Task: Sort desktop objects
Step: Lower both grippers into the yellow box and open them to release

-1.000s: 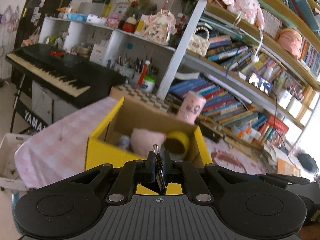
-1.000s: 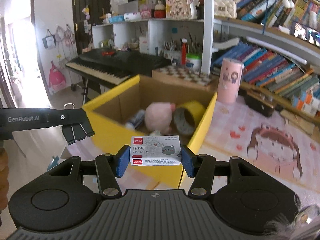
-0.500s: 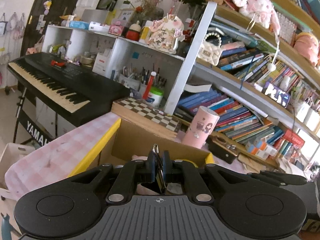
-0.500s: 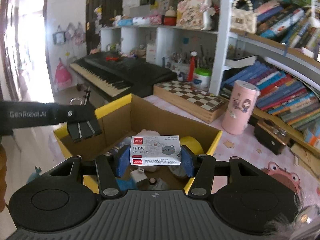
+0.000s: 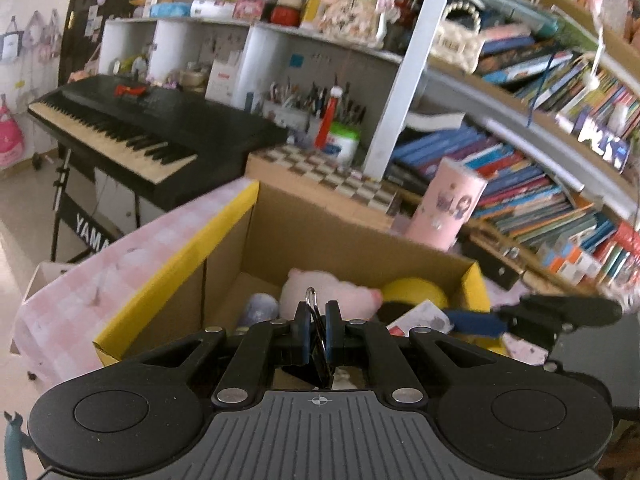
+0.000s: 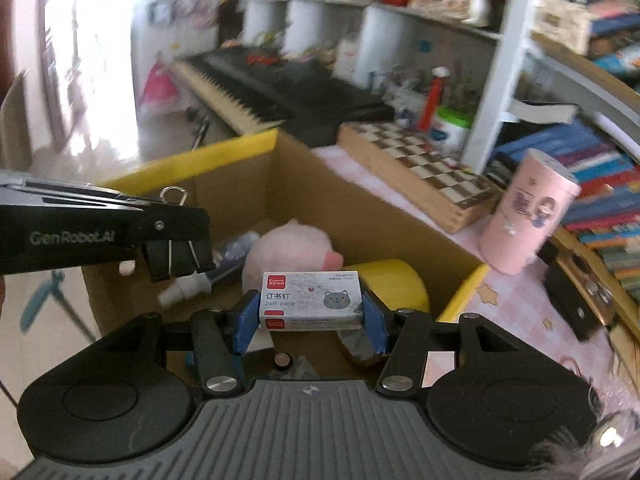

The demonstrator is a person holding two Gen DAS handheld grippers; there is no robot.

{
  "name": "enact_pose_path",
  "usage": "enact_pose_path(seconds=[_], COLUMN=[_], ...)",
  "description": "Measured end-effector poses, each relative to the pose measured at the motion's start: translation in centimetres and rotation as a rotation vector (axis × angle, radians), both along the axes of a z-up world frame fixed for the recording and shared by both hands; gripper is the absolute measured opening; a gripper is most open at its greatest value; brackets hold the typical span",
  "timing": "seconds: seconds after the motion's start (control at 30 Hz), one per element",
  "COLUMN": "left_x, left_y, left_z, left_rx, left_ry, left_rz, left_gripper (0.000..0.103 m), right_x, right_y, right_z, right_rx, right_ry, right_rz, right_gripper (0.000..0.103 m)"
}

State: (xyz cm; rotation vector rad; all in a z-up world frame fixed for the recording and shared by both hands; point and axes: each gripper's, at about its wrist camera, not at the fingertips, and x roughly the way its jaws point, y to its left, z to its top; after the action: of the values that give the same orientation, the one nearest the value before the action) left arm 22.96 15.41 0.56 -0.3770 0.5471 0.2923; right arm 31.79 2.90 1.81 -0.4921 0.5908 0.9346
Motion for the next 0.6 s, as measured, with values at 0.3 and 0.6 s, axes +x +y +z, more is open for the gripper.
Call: enact_pose_path(seconds=[0.3, 0.6], left_x=[2.3, 3.0], left_y=[-0.7, -1.6], left_z=[-2.1, -2.5], left_rx=[0.039, 0.051], left_ry=[0.122, 0.132], left_rz=[-0.036, -0.046], left_gripper=[0.006, 0.010], right_x=[1.9, 1.5], right_y=[2.5, 2.7], right_z=[-2.3, -3.0], right_rx=[-0.200, -0.269], right_ry=[0.070, 0.053], right_rz=[0.176, 0.238], right_gripper=[0.051, 0.053])
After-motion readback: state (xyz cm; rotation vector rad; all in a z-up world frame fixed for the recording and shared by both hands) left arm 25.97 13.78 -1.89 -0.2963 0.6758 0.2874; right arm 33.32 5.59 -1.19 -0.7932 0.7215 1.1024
